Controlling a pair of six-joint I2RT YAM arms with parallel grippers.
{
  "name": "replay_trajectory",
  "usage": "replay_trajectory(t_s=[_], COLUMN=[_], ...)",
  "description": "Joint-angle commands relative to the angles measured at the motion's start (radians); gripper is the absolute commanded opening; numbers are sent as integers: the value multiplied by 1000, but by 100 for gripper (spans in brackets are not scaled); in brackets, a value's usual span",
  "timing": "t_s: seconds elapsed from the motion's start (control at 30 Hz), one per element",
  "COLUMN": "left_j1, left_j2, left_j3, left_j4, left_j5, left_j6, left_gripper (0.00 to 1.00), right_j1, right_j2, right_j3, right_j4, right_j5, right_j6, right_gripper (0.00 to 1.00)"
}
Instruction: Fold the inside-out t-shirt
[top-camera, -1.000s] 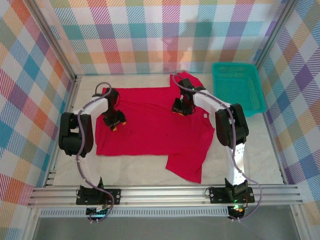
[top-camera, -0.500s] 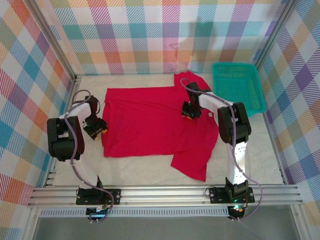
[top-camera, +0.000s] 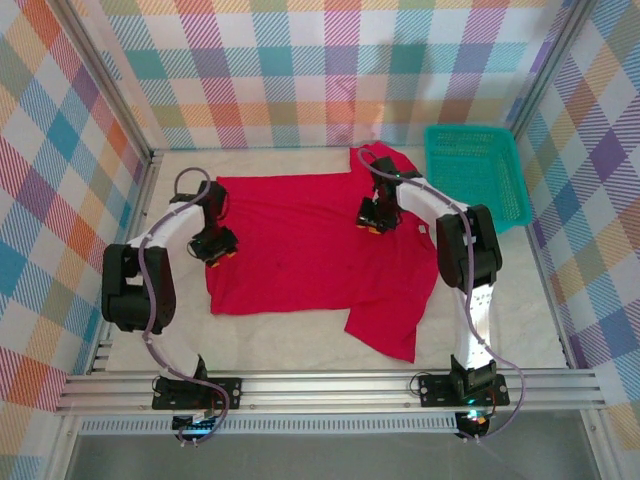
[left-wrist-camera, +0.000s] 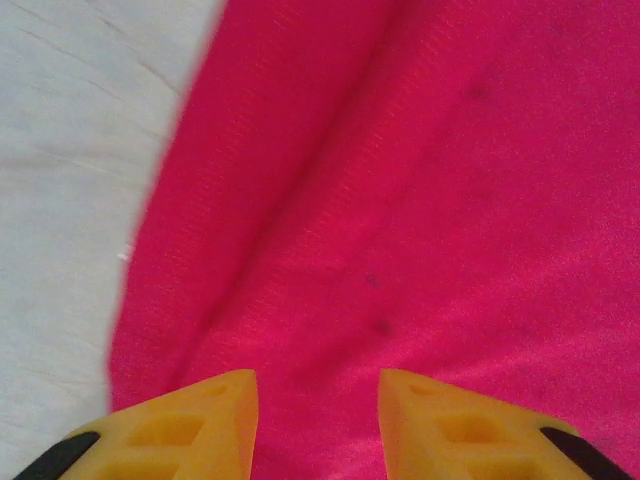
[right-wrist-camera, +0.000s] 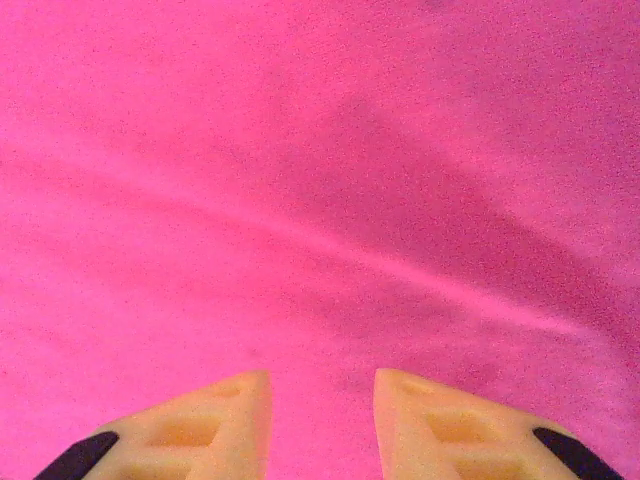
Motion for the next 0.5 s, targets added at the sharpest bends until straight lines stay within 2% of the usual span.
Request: replay_trajectory(t_s=[0.0, 0.07, 0.2, 0.33, 0.47], left_j1=[-8, -8, 11, 52, 94], left_j2=[65, 126, 244, 404, 555], left_j3=[-6, 29, 176, 361, 548], left_j4=[48, 68, 39, 18, -3], left_j5=[54, 55, -7, -40, -38], left_j6=[-39, -39, -10, 13, 14], left_gripper=[35, 32, 32, 32, 31], right_j1=[24, 24, 6, -42, -66], right_j2=[-22, 4, 93, 254, 399], right_j3=[10, 10, 75, 241, 464], right_j4=[-60, -52, -37, -64, -133], right_j5=[-84, -82, -1, 74, 89], right_j6=[-37, -31, -32, -32, -63], right_gripper=[34, 34, 34, 32, 33])
